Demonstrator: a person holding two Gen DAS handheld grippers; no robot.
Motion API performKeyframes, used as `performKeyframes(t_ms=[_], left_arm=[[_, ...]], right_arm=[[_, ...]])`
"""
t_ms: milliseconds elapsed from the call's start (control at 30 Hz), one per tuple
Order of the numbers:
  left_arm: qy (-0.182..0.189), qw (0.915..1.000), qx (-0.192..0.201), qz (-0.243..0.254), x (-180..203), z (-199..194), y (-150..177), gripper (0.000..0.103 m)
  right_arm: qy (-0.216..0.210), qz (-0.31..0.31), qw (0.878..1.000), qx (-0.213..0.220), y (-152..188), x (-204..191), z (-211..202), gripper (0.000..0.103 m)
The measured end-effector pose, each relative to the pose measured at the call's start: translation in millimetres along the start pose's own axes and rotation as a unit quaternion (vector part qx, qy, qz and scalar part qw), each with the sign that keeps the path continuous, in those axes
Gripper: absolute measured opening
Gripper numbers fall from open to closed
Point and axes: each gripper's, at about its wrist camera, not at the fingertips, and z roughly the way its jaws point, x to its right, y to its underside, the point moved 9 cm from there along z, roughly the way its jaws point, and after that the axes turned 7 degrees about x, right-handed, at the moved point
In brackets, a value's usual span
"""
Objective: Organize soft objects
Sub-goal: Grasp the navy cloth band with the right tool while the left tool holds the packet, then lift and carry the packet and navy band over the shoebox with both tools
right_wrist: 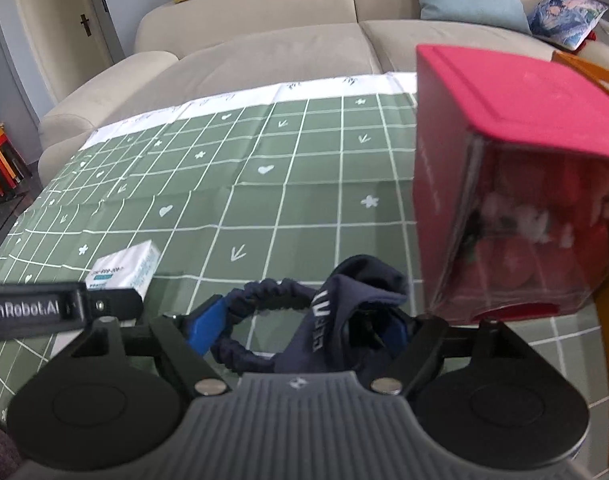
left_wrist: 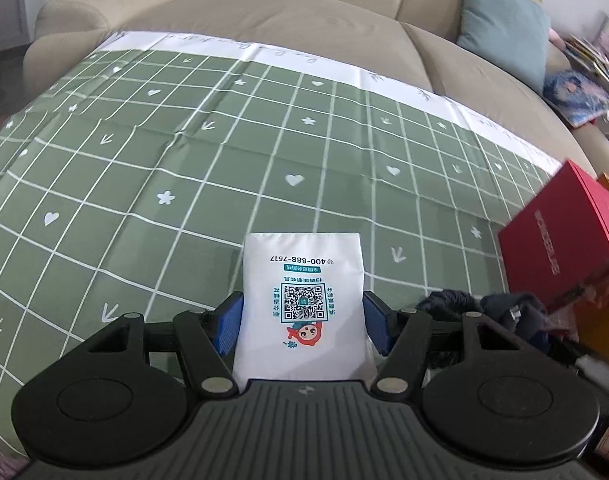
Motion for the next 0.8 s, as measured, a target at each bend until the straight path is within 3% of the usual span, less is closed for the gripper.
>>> performKeyframes(t_ms=[133,200,333,467,533,633,700,800], left_arm=[[-0.007,0.9997,0.015,-0.017,-10,-1,-9,0.072],[-0.009,0.9996,0.023,-0.016,-14,-3,-15,0.072],[-0.007,0.9998,0.007,-0.018,-16,2,-11,0.072],[0.000,0.9999,0.001,-0.017,-14,5,-10,0.072],[0.006,0.9998,-0.002,-0.017,-13,6,-9,0.072],[0.012,0.9998,-0.008,-0.011,-9,7,-6,0.072],[0.014,0.9998,-0.011,-0.009,-7,9,-4,0.072],[0.015,0.9998,-0.011,-0.009,-7,9,-4,0.072]], right_arm=[[-0.033,-0.033,0.999,0.007,4,-20,-1,0.084],[-0.033,-0.063,0.997,0.011,5,-31,0,0.091],[-0.048,-0.073,0.996,-0.001,13,-43,3,0.097],[-0.031,-0.097,0.995,-0.001,20,-44,4,0.096],[-0.029,-0.091,0.995,0.003,17,-40,3,0.089],[-0.022,-0.086,0.996,0.007,12,-34,2,0.067],[-0.017,-0.090,0.996,0.009,9,-31,1,0.043],[-0.006,-0.099,0.995,0.011,8,-28,1,0.020]])
